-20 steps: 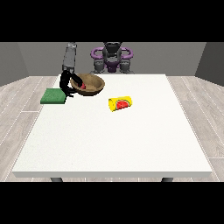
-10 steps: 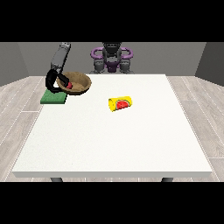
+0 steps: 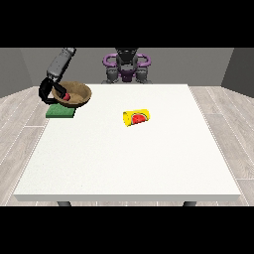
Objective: Pick the cup and pour the ball into the bowl, then pick the bowl and place it on the pad
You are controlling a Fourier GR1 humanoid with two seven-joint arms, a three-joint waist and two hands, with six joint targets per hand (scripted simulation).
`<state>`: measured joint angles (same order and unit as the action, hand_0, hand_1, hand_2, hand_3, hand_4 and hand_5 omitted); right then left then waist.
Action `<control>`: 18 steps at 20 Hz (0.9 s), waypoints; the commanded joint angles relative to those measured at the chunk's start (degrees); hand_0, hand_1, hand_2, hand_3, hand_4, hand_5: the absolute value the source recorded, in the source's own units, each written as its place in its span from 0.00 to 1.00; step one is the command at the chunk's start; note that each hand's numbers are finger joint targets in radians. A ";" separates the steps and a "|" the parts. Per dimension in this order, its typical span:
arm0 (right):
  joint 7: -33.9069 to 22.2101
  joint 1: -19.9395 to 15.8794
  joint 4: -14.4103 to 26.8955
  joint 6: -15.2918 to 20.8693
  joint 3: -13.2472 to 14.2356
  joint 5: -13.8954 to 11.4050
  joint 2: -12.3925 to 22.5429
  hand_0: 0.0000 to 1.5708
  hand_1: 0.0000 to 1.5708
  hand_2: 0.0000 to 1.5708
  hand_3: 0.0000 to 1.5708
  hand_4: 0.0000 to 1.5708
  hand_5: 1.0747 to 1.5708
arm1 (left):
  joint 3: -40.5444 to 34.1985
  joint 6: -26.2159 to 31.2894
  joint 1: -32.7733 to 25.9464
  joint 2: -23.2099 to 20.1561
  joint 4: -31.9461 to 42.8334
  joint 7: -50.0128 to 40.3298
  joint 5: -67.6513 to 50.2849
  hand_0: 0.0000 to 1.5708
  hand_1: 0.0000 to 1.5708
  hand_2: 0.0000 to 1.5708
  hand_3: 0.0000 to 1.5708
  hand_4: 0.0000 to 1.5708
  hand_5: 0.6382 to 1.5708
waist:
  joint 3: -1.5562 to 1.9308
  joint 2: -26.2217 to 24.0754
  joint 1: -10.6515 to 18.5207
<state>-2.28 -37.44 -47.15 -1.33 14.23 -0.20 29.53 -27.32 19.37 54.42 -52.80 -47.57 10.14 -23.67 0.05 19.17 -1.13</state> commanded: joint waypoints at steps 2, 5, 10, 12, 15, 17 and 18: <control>2.52 -2.83 3.43 -2.57 3.38 2.52 2.61 1.00 1.00 1.00 0.75 0.82 0.93 | -1.19 -0.78 2.06 -2.91 -0.09 0.00 -0.48 0.00 0.00 0.00 0.00 0.00 0.96 | 0.00 3.13 -0.63; 7.28 -0.73 8.62 -5.25 5.92 3.94 4.52 1.00 1.00 1.00 0.64 0.83 0.94 | -1.05 1.32 -0.36 -3.37 -3.31 -0.65 -1.41 0.00 0.00 0.00 0.00 0.01 0.96 | 0.03 3.59 2.34; 11.14 -4.92 12.37 -4.53 6.76 2.24 8.54 1.00 1.00 1.00 0.37 0.83 0.96 | -0.23 -2.43 2.60 -2.38 -7.75 -2.54 -1.99 0.00 0.00 0.00 0.00 0.08 0.96 | 0.09 8.51 2.06; 13.67 -3.01 14.40 -7.21 6.85 1.93 10.45 1.00 1.00 1.00 0.30 0.81 0.96 | -0.39 -2.21 0.86 -2.11 -9.00 -3.79 -2.77 0.00 0.00 0.00 0.00 0.03 0.96 | 0.07 7.25 1.78; 16.09 -3.87 17.09 -8.90 8.70 3.46 11.38 1.00 1.00 1.00 0.20 0.82 0.97 | -2.40 -1.43 2.27 -4.63 -9.44 -5.64 -5.25 0.00 0.00 0.00 0.00 0.00 0.96 | 0.07 9.12 1.48; 17.17 -3.16 18.92 -8.60 8.15 2.28 11.73 1.00 1.00 1.00 0.38 0.81 0.98 | -2.10 -2.55 1.77 -4.32 -11.19 -8.49 -6.11 0.00 0.00 0.00 0.00 0.00 0.96 | 0.09 7.58 1.74; 16.02 -2.57 18.10 -8.06 7.54 1.29 13.25 1.00 1.00 1.00 0.43 0.79 0.99 | -1.70 -0.36 -0.36 -3.78 -10.50 -6.29 -5.57 0.00 0.00 0.00 0.00 0.00 0.96 | 0.02 6.06 2.76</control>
<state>12.46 -40.72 -30.91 -8.73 21.72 2.02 40.33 -28.87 17.97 55.79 -56.52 -56.96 4.58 -28.28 0.12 26.50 0.97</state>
